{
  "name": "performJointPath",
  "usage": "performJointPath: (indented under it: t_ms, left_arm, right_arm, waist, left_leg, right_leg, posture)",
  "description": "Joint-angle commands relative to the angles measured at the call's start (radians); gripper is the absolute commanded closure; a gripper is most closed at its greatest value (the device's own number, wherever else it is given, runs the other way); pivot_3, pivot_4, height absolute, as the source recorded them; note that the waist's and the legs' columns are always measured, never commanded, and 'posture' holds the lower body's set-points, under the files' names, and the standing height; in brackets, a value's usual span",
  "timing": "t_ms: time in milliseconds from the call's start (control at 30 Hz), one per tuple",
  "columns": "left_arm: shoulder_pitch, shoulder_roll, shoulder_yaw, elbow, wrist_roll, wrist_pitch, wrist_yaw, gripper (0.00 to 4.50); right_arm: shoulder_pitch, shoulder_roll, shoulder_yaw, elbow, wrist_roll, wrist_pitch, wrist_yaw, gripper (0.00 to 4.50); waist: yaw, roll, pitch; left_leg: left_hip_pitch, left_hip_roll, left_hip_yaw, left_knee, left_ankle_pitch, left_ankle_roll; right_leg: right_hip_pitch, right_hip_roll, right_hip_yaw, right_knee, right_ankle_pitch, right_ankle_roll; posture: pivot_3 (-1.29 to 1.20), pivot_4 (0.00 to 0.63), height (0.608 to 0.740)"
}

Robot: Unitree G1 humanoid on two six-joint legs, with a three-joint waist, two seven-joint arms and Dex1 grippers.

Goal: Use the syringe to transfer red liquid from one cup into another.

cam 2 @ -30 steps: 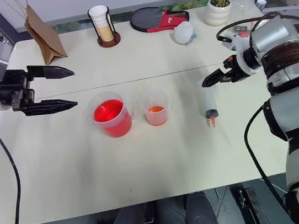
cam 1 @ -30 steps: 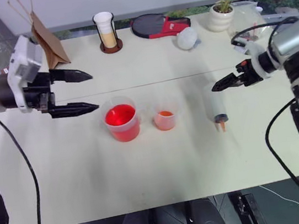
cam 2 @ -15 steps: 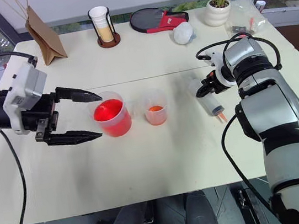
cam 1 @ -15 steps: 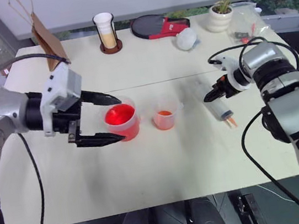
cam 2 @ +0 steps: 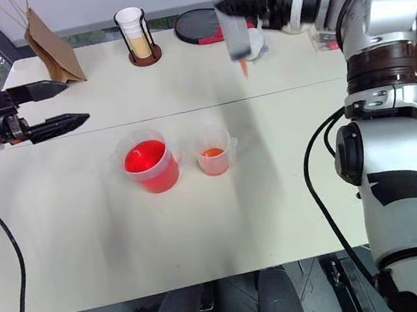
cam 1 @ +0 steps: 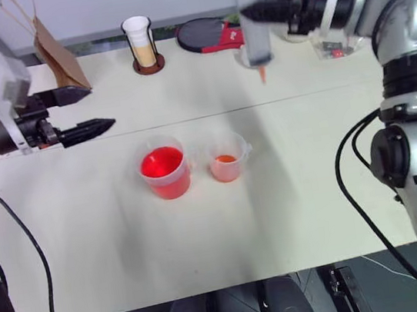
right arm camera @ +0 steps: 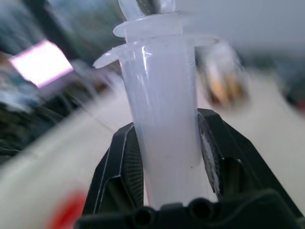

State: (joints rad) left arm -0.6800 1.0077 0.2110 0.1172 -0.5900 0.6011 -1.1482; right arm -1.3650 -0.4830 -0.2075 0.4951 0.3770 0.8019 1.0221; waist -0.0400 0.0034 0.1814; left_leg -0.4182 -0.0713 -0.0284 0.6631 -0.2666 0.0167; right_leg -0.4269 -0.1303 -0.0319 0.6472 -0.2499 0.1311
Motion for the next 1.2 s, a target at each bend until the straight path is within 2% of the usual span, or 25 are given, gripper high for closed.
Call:
performJointPath:
  t_ms: [33, 167, 333, 500, 733, 1200]
  left_arm:
    - [-0.005, 0.005, 0.041, 0.014, -0.007, -0.007, -0.002, 0.0]
    - [0.0, 0.018, 0.041, 0.039, 0.003, -0.005, -0.012, 0.0]
    - [-0.012, 0.049, 0.076, 0.017, -0.031, 0.036, -0.015, 0.0]
    - [-0.01, 0.073, 0.126, -0.06, -0.1, 0.11, -0.017, 0.0]
    - [-0.013, 0.042, 0.138, -0.132, -0.145, 0.134, 0.019, 0.0]
    - [-0.171, -0.094, -0.01, -0.004, -0.066, 0.034, -0.008, 0.0]
  right_arm:
    - [0.072, 0.132, -0.029, -0.23, 0.127, 0.008, -0.086, 3.19]
    - [0.237, 0.313, 0.088, -0.424, 0.125, -0.13, -0.134, 3.19]
    - [0.351, 0.406, 0.206, -0.441, 0.079, -0.267, -0.158, 3.19]
    - [0.418, 0.431, 0.293, -0.385, 0.03, -0.385, -0.141, 3.19]
    - [0.489, 0.466, 0.367, -0.346, -0.011, -0.474, -0.138, 3.19]
    - [0.527, 0.495, 0.4, -0.352, -0.011, -0.481, -0.155, 3.19]
  waist:
    - [-0.002, -0.002, -0.001]
    - [-0.002, -0.003, -0.002]
    - [-0.001, -0.003, -0.001]
    - [-0.005, -0.004, -0.002]
    - [-0.005, -0.004, -0.002]
    - [-0.006, -0.004, -0.002]
  left_leg:
    - [0.0, 0.0, 0.0, 0.001, 0.0, 0.0]
    - [0.0, 0.0, 0.0, 0.002, 0.0, 0.0]
    - [0.0, -0.002, -0.001, 0.002, 0.0, 0.0]
    - [0.0, -0.001, -0.001, 0.002, 0.0, 0.0]
    - [0.0, -0.001, -0.001, 0.002, 0.0, 0.0]
    - [0.0, -0.001, -0.002, 0.002, 0.001, -0.001]
  right_leg:
    - [0.0, 0.0, 0.0, 0.0, 0.0, 0.0]
    - [0.0, 0.0, 0.001, 0.002, 0.0, 0.0]
    - [-0.001, -0.001, 0.001, 0.003, 0.0, 0.0]
    - [-0.001, 0.0, 0.001, 0.003, 0.0, 0.0]
    - [-0.001, 0.0, 0.001, 0.003, 0.0, 0.0]
    - [-0.001, 0.001, 0.001, 0.003, 0.0, 0.0]
  posture:
    - [0.0, 0.15, 0.74]
    - [0.0, 0.15, 0.74]
    - [0.0, 0.15, 0.74]
    - [0.0, 0.15, 0.74]
    - [0.0, 0.15, 0.74]
    - [0.0, 0.15, 0.74]
